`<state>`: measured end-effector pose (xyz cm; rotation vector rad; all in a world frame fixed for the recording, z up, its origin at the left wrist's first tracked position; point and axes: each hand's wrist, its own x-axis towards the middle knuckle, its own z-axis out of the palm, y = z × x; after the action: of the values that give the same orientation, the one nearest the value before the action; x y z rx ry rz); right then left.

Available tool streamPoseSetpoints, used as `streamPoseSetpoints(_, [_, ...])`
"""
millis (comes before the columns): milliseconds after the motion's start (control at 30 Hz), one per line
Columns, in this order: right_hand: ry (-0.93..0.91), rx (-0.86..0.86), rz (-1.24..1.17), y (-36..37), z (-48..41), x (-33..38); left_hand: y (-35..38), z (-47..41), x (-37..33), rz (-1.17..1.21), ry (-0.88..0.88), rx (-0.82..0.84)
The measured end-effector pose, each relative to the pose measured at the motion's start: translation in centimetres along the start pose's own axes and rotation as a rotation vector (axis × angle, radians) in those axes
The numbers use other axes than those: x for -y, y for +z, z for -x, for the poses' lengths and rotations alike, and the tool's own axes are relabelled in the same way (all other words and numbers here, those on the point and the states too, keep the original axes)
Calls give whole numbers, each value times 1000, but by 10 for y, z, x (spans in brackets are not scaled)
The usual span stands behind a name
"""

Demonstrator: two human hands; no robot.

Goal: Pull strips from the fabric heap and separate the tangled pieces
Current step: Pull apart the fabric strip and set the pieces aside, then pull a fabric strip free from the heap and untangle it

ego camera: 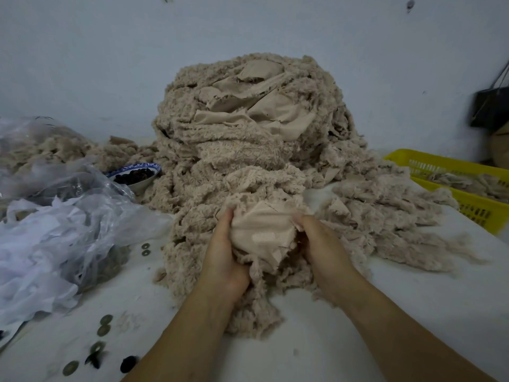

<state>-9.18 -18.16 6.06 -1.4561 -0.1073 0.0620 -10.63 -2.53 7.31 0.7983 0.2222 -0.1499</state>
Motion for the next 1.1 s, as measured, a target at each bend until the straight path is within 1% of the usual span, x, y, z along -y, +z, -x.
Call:
streamPoseSetpoints(100, [62, -27, -66, 0, -1, 0, -1, -4, 1, 31, 2, 12])
streamPoseSetpoints(167, [67, -40, -73, 0, -2, 1, 2, -2, 1, -5, 5, 28])
streamPoseSetpoints(233, [42, -27, -79, 1, -1, 3, 2, -1, 4, -114, 49, 51])
streamPoseSetpoints(300, [7, -15, -70, 1, 1, 4, 3, 0, 9, -291, 127, 82])
streamPoseSetpoints(367, [-18, -31, -62, 1, 0, 4, 4, 2, 12, -394, 149, 72])
streamPoseSetpoints(433, [-27, -27, -70, 1, 0, 5, 5, 3, 13, -398, 137, 54])
streamPoseSetpoints(500, [-26, 18, -113, 1, 0, 4, 5, 5, 12, -393, 133, 74])
streamPoseSetpoints(533, [-30, 37, -107, 1, -1, 3, 7, 7, 11, -393, 134, 98])
streamPoseSetpoints(600, [-63, 53, -22, 0, 1, 2, 10, 11, 10, -408, 143, 114])
streamPoseSetpoints(633, [-82, 33, 27, -1, 2, 1, 11, 13, 9, -418, 152, 104])
streamPoseSetpoints(733, [-98, -137, 86, -4, -1, 3, 18, 19, 7, -439, 182, 109])
streamPoseSetpoints(800, [-69, -252, -6, -10, -7, 6, 24, 23, 8, -460, 202, 139])
streamPoseSetpoints(867, [-51, -389, -177, -25, -13, 13, 27, 26, 10, -481, 234, 187])
streamPoseSetpoints(900, [-56, -452, -259, -34, -15, 16, 28, 27, 9, -475, 246, 194])
streamPoseSetpoints(933, [-60, -494, -288, -43, -16, 19, 27, 27, 8, -458, 250, 187])
streamPoseSetpoints(1000, [-84, -494, -196, -49, -16, 18, 23, 26, 4, -426, 241, 169])
streamPoseSetpoints(1100, [-112, -357, 100, -33, -15, 11, 22, 27, 3, -406, 174, 145])
